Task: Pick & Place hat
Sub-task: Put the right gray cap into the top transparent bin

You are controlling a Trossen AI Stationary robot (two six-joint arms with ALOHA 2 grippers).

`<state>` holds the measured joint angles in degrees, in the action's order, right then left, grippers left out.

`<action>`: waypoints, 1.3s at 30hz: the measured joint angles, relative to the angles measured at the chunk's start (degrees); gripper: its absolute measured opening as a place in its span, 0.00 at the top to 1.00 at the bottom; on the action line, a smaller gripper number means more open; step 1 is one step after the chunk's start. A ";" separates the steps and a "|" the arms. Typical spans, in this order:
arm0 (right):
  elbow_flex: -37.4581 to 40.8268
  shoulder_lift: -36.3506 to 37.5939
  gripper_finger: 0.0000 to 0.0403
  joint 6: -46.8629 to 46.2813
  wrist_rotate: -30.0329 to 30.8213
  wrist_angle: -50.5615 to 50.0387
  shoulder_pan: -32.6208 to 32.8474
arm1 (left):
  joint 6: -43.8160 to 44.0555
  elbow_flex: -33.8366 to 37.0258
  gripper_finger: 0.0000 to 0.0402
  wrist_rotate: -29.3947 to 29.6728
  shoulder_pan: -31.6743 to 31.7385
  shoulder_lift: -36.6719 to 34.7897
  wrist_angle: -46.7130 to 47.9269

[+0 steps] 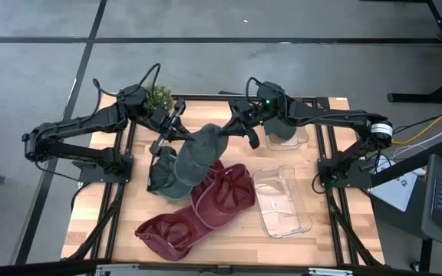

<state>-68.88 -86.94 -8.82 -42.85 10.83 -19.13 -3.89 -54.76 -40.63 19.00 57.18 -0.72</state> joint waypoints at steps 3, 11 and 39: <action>0.00 1.59 0.97 -1.56 -4.79 0.01 -1.28 | 1.86 0.00 0.99 -2.40 0.00 -0.42 1.38; 0.00 7.17 0.99 -9.97 -19.67 0.36 -4.68 | 3.55 0.00 0.99 -1.13 0.11 -1.21 1.43; -0.02 13.30 0.51 -10.63 16.10 -13.06 -3.92 | -6.95 -0.02 0.99 20.79 0.00 -2.73 -2.11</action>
<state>-68.90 -73.64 -19.45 -26.75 -2.23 -23.05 -10.84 -54.78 -19.84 19.00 54.45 -2.82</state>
